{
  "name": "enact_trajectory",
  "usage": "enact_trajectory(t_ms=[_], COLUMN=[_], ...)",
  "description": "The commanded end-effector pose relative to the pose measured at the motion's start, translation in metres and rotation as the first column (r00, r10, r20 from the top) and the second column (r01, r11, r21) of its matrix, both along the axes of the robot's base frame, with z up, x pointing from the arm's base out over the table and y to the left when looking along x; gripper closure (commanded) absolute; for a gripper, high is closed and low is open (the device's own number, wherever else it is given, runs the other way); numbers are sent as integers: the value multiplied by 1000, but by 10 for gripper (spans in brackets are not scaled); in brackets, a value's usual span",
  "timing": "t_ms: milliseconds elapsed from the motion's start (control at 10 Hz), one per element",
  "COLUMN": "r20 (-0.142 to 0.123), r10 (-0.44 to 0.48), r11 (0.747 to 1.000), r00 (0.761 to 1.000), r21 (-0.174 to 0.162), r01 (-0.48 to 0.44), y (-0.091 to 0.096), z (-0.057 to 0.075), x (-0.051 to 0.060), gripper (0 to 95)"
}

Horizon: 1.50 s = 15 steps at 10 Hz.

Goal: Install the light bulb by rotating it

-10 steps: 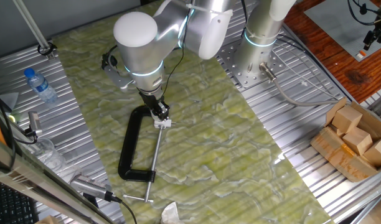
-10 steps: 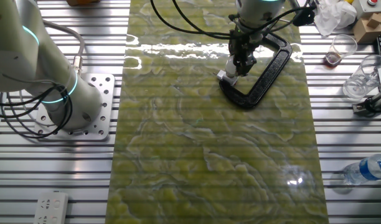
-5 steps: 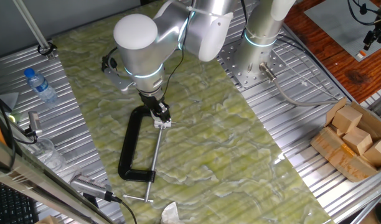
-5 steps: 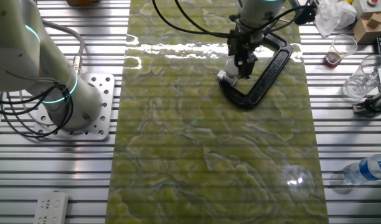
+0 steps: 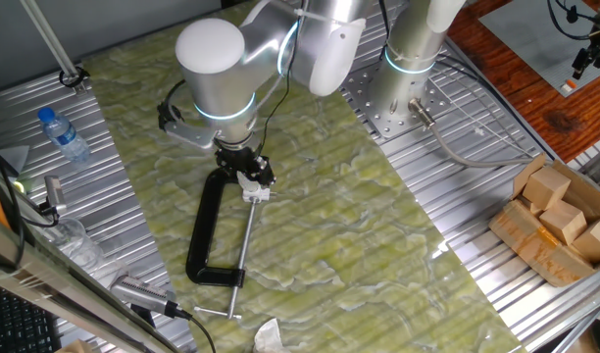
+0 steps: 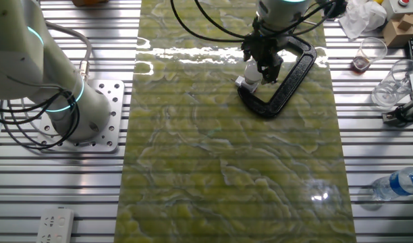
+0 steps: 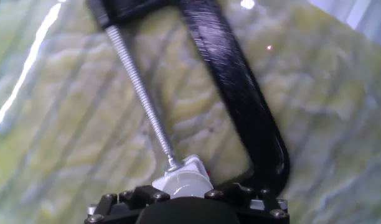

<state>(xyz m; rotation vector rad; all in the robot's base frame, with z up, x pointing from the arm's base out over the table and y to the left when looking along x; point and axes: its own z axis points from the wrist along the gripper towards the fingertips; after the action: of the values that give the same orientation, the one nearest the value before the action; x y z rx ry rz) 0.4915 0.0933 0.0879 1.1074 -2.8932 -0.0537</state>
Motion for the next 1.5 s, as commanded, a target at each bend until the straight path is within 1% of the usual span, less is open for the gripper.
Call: enact_trajectory(t_ms=[100, 200, 300, 400, 500, 600, 800, 1000, 1200, 1300, 1400, 1500], r20=[44, 46, 50, 53, 58, 62, 59, 56, 54, 53, 52, 50], r10=[609, 640, 683, 703, 739, 755, 766, 765, 771, 772, 773, 773], r11=[791, 767, 728, 709, 671, 652, 640, 641, 635, 633, 633, 633], r00=[792, 767, 729, 709, 671, 653, 640, 641, 635, 633, 633, 633], r21=[25, 24, 24, 24, 25, 24, 22, 20, 18, 18, 17, 15], r01=[-611, -642, -685, -705, -741, -757, -768, -767, -772, -774, -774, -774], y=[1, 1, 1, 1, 1, 1, 0, 0, 0, 0, 0, 0], z=[1, 1, 1, 1, 1, 1, 0, -1, -6, -6, -6, -6], x=[0, 0, 0, 0, 0, 0, 0, 0, 0, 0, 0, 0], gripper=[190, 190, 190, 190, 190, 190, 190, 190, 190, 190, 380, 380])
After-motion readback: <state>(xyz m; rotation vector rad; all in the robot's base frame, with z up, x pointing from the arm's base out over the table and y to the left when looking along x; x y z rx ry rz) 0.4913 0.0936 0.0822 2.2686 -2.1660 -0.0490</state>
